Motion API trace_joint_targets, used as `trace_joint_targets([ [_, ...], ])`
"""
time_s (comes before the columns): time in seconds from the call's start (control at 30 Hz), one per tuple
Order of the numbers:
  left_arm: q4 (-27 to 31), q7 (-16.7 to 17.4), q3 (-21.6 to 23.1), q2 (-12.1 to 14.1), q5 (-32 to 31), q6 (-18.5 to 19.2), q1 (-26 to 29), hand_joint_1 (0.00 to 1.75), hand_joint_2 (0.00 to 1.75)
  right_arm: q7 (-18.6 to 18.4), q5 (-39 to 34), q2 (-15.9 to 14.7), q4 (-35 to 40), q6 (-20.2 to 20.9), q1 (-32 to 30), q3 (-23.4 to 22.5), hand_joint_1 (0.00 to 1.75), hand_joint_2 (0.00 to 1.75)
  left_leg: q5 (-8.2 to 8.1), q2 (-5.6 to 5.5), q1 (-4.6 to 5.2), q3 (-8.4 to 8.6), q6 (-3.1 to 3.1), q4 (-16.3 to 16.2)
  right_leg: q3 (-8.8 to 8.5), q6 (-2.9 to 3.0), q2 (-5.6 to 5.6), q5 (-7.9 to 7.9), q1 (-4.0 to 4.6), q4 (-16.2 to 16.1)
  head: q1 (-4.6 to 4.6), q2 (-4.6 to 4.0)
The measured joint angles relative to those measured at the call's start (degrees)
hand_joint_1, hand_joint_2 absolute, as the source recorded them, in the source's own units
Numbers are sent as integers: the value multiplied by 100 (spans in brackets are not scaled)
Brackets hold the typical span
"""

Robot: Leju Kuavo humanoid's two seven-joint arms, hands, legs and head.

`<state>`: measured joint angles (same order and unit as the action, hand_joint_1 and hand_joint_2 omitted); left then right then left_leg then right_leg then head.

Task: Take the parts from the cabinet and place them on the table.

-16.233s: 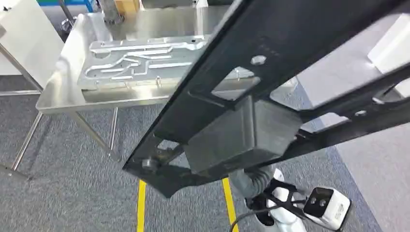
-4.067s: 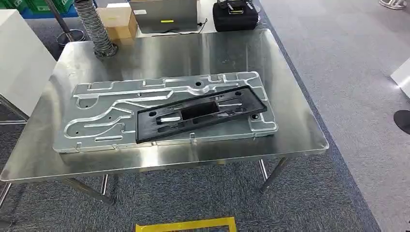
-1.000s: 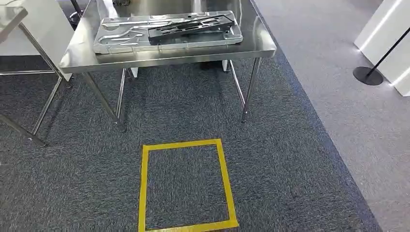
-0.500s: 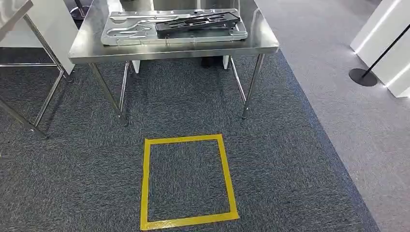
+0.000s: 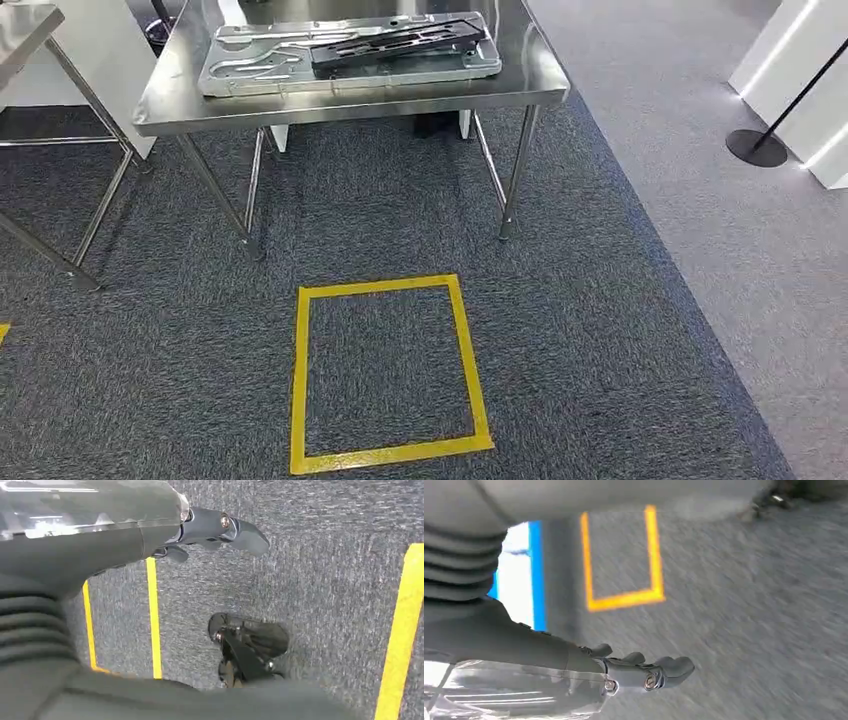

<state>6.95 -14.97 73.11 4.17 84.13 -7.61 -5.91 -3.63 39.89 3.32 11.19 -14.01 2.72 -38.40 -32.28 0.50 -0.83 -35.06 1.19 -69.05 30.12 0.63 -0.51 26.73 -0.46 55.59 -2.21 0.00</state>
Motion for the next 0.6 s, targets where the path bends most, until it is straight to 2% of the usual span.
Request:
trace_joint_targets([
  [0.07,0,0,0,9,29,-11,-1,0,175,-6,-18,7,-2,70,3,-24,0,175,490,0,-23,466,-8,1014,3,-49,14,32,-8,54,0,0],
  [0.1,0,-2,-2,9,41,-11,-9,0,175,26,-33,7,-2,79,15,-57,0,175,393,-4,10,525,-30,1176,27,-88,22,55,34,102,0,0],
  [0.13,0,-4,0,9,42,-13,-18,0,175,59,-42,7,-2,79,21,-85,0,175,402,-15,8,499,-114,1173,61,-112,37,50,32,117,2,0],
  [0.17,0,-13,0,7,42,-13,-11,0,175,94,-48,4,0,81,25,-110,0,175,415,-16,-6,487,-129,1195,77,-126,35,57,39,131,0,0],
  [0.2,0,-22,-2,0,44,-13,4,0,175,138,-61,-7,0,86,23,-136,0,175,417,-18,8,484,-131,1199,83,4,35,90,38,136,2,0],
  [0.23,0,-35,0,-2,46,-13,10,0,175,151,-70,-9,0,103,23,-151,0,175,423,-18,18,488,-143,1199,79,29,33,64,37,134,2,0],
  [0.27,0,-53,0,-2,48,-13,5,0,175,160,-79,-9,0,118,24,-162,0,0,426,-20,27,482,-159,1198,76,4,33,49,31,121,0,0],
  [0.37,0,-79,0,-2,59,-20,-8,0,175,260,-85,-7,-2,171,24,-210,0,0,432,-16,46,466,-206,1194,74,-47,37,17,17,88,2,0],
  [0.4,0,-85,0,-2,61,-20,-7,0,175,300,-90,-7,-2,182,24,-230,0,175,433,-15,51,464,-210,1194,73,-55,38,13,13,83,0,0],
  [0.53,0,-48,0,-2,94,17,-8,0,175,374,-98,-7,-2,269,28,-271,0,175,431,-14,62,462,-238,1191,74,-90,39,0,6,68,2,0],
  [0.57,0,-31,0,-2,94,37,-8,0,175,376,-114,-7,0,278,29,-282,0,175,428,-14,65,462,-243,1190,72,-127,39,-2,2,66,2,0],
  [0.6,0,6,-2,-2,92,46,-7,0,175,385,-137,-7,0,289,28,-287,0,175,428,-14,69,460,-243,1188,69,-189,39,-7,-8,63,2,0],
])
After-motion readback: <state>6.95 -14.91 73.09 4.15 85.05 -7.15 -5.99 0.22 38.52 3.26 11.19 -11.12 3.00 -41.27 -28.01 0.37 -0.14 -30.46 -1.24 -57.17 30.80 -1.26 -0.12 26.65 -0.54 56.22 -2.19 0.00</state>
